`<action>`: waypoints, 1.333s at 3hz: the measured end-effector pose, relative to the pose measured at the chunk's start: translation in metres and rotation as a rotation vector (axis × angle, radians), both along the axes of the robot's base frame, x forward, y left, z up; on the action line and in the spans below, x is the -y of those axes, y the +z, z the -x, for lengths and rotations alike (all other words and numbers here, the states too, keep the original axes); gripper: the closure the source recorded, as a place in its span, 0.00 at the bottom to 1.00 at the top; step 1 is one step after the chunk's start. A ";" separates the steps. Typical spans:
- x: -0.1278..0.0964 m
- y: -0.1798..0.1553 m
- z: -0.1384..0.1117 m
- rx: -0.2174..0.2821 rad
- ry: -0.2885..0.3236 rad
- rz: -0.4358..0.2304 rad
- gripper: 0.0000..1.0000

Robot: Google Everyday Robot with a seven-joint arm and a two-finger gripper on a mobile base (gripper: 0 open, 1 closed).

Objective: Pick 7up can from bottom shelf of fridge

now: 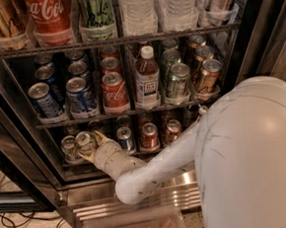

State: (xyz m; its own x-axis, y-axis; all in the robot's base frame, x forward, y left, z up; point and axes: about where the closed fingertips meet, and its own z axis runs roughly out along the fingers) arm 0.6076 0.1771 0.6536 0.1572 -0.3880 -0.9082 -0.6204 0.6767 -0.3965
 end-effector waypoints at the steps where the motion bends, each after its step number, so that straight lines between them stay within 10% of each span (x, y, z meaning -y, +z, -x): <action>1: 0.002 0.014 0.014 -0.010 0.016 0.013 1.00; 4: 0.029 0.036 0.064 -0.126 0.099 0.035 1.00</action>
Offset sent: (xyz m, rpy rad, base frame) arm -0.0485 -0.0139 0.0340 -0.0479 0.0609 0.0485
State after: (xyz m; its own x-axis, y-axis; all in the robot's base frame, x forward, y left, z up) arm 0.5436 0.1482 0.6894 0.0822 -0.4078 -0.9094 -0.7295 0.5971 -0.3336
